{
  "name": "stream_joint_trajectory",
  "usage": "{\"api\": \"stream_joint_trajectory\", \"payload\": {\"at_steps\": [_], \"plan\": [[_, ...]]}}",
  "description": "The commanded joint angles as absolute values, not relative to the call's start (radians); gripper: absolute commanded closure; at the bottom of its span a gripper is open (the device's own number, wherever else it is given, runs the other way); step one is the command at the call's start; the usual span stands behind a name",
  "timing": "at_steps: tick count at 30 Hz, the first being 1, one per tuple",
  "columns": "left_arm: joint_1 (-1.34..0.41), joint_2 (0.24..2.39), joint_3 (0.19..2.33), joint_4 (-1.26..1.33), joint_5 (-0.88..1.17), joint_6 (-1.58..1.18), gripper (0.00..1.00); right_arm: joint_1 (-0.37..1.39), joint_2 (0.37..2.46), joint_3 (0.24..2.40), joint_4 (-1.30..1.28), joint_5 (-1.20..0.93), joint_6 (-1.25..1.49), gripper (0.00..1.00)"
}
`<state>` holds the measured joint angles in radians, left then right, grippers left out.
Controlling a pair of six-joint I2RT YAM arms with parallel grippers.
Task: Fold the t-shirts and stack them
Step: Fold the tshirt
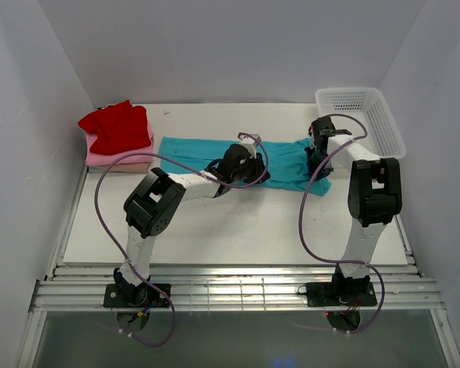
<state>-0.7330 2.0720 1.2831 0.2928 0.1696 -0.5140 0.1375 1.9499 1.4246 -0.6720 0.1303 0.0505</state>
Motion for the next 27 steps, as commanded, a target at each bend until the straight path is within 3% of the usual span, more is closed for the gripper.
{"api": "stream_joint_trajectory", "payload": {"at_steps": [1,27], "plan": [[-0.738,2.066,1.289,0.328,0.193,-0.532,0.64,0.129,1.973,1.436,-0.652,0.112,0.045,0.68],[-0.739,2.152,1.344,0.357,0.221,-0.551,0.64,0.104,2.026,1.540,-0.661,0.074,0.029,0.69]]}}
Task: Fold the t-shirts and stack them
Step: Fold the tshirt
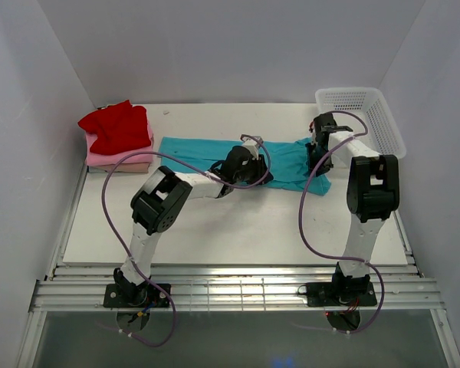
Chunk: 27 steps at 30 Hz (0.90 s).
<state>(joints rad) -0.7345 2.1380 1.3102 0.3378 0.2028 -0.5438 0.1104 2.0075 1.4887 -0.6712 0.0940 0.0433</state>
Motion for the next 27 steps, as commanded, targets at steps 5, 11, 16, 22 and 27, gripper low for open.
{"api": "stream_joint_trajectory", "payload": {"at_steps": [5,11,16,22,27], "plan": [[-0.742,2.171,1.348,0.356,0.219,-0.554,0.64,0.104,2.048,1.566,-0.666,0.057,0.025,0.68],[-0.742,2.174,1.345,0.357,0.215,-0.552,0.64,0.104,2.060,1.565,-0.667,0.049,0.021,0.69],[-0.742,2.177,1.351,0.356,0.212,-0.552,0.65,0.104,2.065,1.562,-0.666,0.046,0.018,0.88],[-0.742,2.183,1.359,0.356,0.212,-0.551,0.97,0.104,2.054,1.562,-0.667,0.046,0.017,0.92],[-0.744,2.192,1.373,0.356,0.215,-0.548,1.00,0.104,2.036,1.571,-0.670,0.043,0.017,0.92]]}}
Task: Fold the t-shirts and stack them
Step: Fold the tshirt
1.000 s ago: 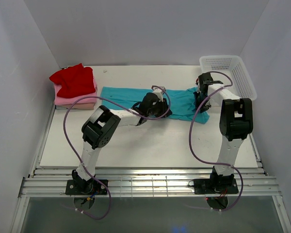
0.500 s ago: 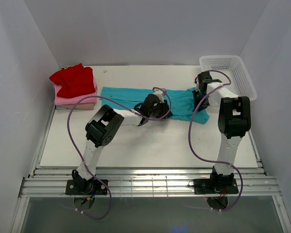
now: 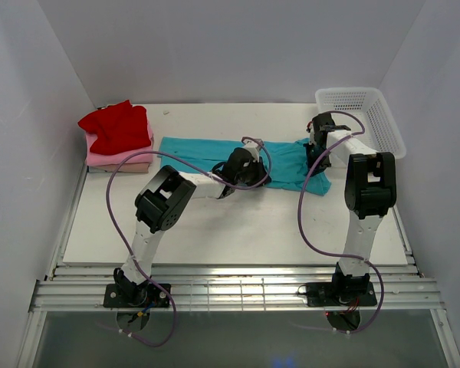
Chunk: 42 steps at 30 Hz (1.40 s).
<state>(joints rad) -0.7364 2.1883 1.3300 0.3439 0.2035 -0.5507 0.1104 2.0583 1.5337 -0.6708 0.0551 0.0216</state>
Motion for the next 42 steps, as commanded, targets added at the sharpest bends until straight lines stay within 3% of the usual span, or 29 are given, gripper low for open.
{"api": "stream_joint_trajectory", "payload": {"at_steps": [1,4,6,17,35,39,42], "plan": [[-0.744,2.192,1.376,0.356,0.219,-0.549,1.00,0.104,2.034,1.574,-0.673,0.043,0.017,0.92],[-0.742,2.197,1.382,0.356,0.222,-0.552,0.76,0.104,2.034,1.577,-0.676,0.040,0.017,0.92],[-0.744,2.195,1.382,0.356,0.222,-0.554,0.67,0.104,2.040,1.577,-0.680,0.038,0.017,0.92],[-0.747,2.209,1.376,0.353,0.224,-0.557,0.67,0.104,2.049,1.574,-0.681,0.029,0.015,0.92],[-0.749,2.233,1.397,0.331,0.207,-0.545,0.59,0.104,2.062,1.574,-0.681,0.017,0.012,0.92],[-0.750,2.249,1.416,0.327,0.209,-0.543,0.60,0.104,2.066,1.574,-0.681,0.017,0.012,0.92],[-0.749,2.258,1.427,0.325,0.210,-0.543,0.69,0.104,2.068,1.571,-0.681,0.018,0.011,0.92]]}}
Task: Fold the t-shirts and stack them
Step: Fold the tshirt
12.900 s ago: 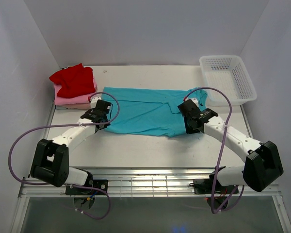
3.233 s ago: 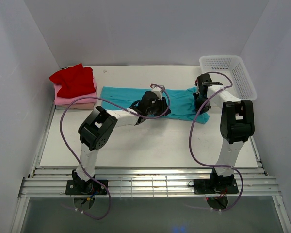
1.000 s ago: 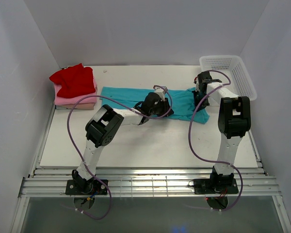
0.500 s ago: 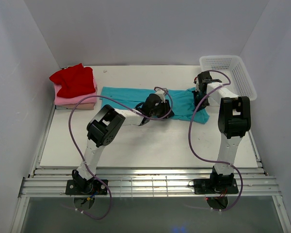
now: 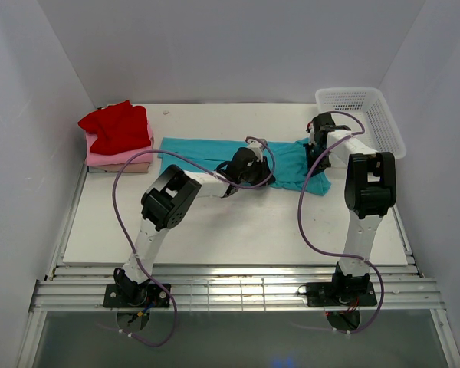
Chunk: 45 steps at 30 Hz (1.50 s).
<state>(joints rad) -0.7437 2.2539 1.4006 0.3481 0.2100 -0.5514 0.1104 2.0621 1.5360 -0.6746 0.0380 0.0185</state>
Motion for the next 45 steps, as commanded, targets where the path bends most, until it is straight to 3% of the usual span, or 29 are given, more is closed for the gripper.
{"api": "stream_joint_trajectory", "payload": {"at_steps": [1,5,8,20,45], "plan": [[-0.750,2.260,1.430,0.325,0.210,-0.543,0.76,0.104,2.068,1.571,-0.681,0.018,0.009,0.92],[-0.750,2.249,1.433,0.319,0.199,-0.535,0.92,0.104,2.066,1.572,-0.681,0.015,0.011,0.92],[-0.750,2.227,1.431,0.310,0.187,-0.526,0.96,0.104,2.060,1.572,-0.683,0.011,0.009,0.92],[-0.747,2.158,1.506,0.233,0.135,-0.480,0.94,0.104,2.059,1.670,-0.730,0.009,0.012,0.92],[-0.638,2.396,1.856,0.147,0.232,-0.482,0.92,0.092,2.307,2.121,-0.861,0.064,0.003,0.92]]}}
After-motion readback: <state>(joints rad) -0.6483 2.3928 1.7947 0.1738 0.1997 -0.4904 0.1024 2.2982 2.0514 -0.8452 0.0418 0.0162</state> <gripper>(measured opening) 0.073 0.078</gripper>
